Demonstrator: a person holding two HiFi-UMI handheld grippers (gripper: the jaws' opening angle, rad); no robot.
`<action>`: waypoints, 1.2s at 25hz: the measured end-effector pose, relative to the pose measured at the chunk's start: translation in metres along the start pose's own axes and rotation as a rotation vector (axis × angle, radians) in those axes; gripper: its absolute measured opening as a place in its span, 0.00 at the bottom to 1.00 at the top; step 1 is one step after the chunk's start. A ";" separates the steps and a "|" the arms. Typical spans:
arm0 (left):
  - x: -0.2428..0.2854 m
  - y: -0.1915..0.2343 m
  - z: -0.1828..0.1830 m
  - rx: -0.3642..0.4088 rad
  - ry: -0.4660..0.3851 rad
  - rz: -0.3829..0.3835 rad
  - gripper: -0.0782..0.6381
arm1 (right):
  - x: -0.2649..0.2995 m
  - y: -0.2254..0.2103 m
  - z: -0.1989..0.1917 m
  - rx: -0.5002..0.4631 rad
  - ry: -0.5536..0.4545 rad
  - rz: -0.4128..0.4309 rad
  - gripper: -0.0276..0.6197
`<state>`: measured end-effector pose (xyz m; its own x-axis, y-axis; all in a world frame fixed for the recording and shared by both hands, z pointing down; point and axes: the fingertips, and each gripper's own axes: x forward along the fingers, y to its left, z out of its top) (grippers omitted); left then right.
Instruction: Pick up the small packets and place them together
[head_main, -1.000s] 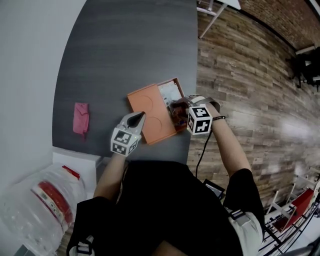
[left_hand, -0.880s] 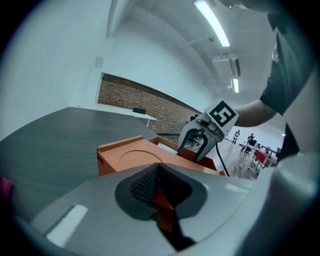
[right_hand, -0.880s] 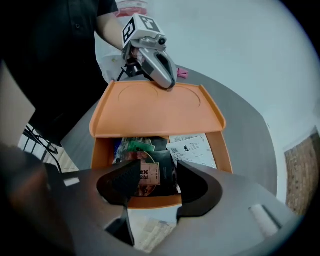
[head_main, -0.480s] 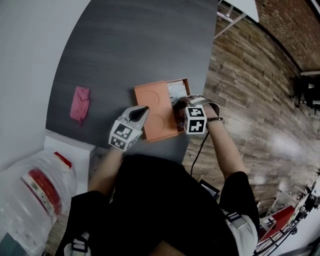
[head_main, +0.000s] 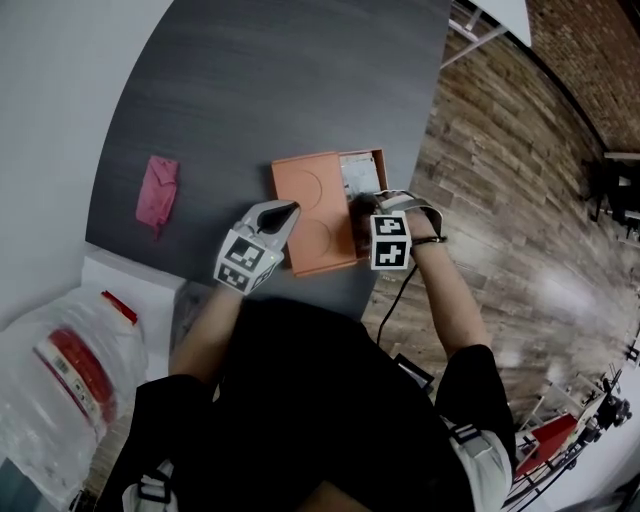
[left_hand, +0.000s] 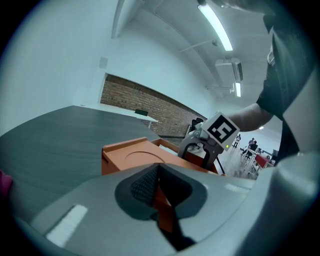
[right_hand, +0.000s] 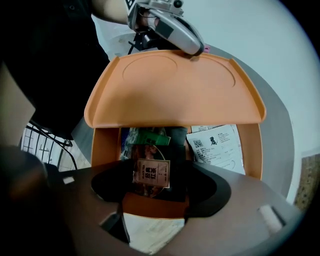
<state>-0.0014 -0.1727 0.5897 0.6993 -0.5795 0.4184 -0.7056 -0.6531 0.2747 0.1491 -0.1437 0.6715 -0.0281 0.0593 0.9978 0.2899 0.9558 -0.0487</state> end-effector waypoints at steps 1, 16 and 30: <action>0.000 0.000 0.000 -0.001 -0.001 -0.001 0.11 | -0.003 -0.001 0.000 0.005 -0.008 -0.008 0.55; 0.000 0.005 -0.004 0.017 0.027 -0.019 0.11 | -0.052 0.006 0.013 0.040 -0.118 -0.070 0.05; -0.018 0.003 0.010 0.049 0.002 -0.016 0.11 | -0.141 -0.053 0.033 0.152 -0.220 -0.528 0.05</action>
<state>-0.0152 -0.1691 0.5744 0.7100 -0.5679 0.4164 -0.6881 -0.6854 0.2383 0.1061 -0.1930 0.5323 -0.3338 -0.3926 0.8570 0.0429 0.9019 0.4299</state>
